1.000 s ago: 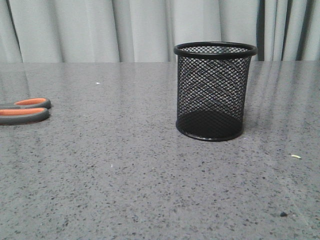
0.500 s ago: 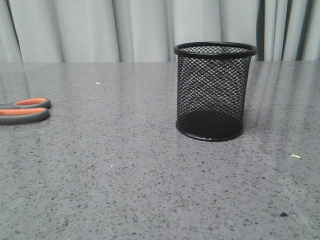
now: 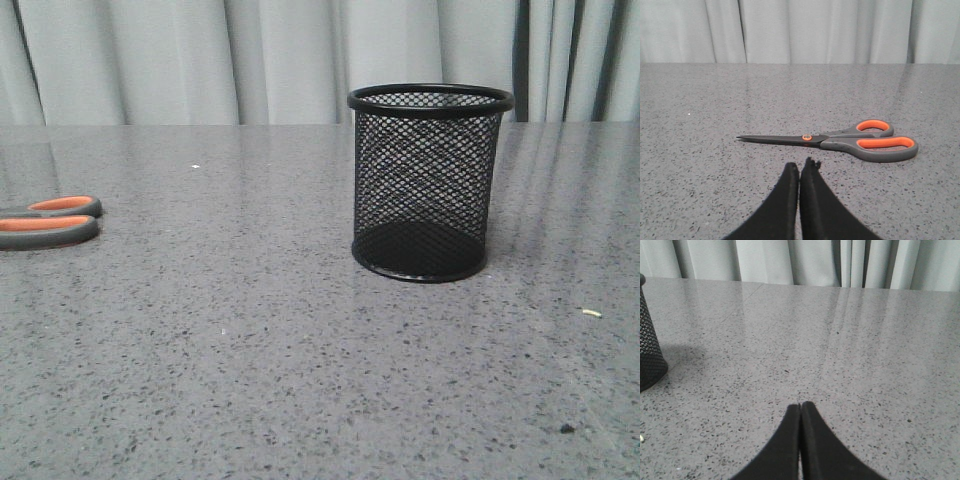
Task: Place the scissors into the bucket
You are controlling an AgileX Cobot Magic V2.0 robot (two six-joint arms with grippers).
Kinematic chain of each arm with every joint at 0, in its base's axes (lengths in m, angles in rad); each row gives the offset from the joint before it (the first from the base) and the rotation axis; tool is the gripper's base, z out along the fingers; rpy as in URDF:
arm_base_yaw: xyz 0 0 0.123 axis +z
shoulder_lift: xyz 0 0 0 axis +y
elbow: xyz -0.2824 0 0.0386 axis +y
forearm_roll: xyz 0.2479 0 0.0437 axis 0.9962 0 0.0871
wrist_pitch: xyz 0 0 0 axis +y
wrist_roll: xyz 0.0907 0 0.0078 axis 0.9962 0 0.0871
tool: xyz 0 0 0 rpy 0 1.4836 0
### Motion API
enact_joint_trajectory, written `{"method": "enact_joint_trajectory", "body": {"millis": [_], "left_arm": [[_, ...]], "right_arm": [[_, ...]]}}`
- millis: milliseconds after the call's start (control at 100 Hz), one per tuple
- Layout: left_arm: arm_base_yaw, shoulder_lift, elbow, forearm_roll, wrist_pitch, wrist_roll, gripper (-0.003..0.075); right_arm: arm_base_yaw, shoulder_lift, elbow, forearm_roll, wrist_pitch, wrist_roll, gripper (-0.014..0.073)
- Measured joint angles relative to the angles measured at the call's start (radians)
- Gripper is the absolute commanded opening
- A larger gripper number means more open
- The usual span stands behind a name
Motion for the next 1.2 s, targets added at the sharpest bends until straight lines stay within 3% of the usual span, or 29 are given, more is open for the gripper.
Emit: {"method": "enact_joint_trajectory", "body": {"millis": [440, 800, 1010, 1200], "left_arm": [[0.000, 0.000, 0.000, -0.027, 0.000, 0.000, -0.0020], [0.000, 0.000, 0.000, -0.384, -0.100, 0.000, -0.0020], [0.000, 0.000, 0.000, -0.614, -0.129, -0.001, -0.0020], [0.000, 0.000, -0.028, -0.650, -0.088, -0.002, -0.0020]], "right_arm": [[0.000, 0.000, 0.000, 0.009, -0.024, 0.000, -0.0074], [0.000, 0.000, 0.000, 0.248, -0.184, 0.000, -0.0074], [0.000, 0.000, 0.000, 0.446, -0.199, 0.001, -0.0073], [0.000, 0.000, -0.068, 0.462, -0.097, 0.002, -0.0045]]}}
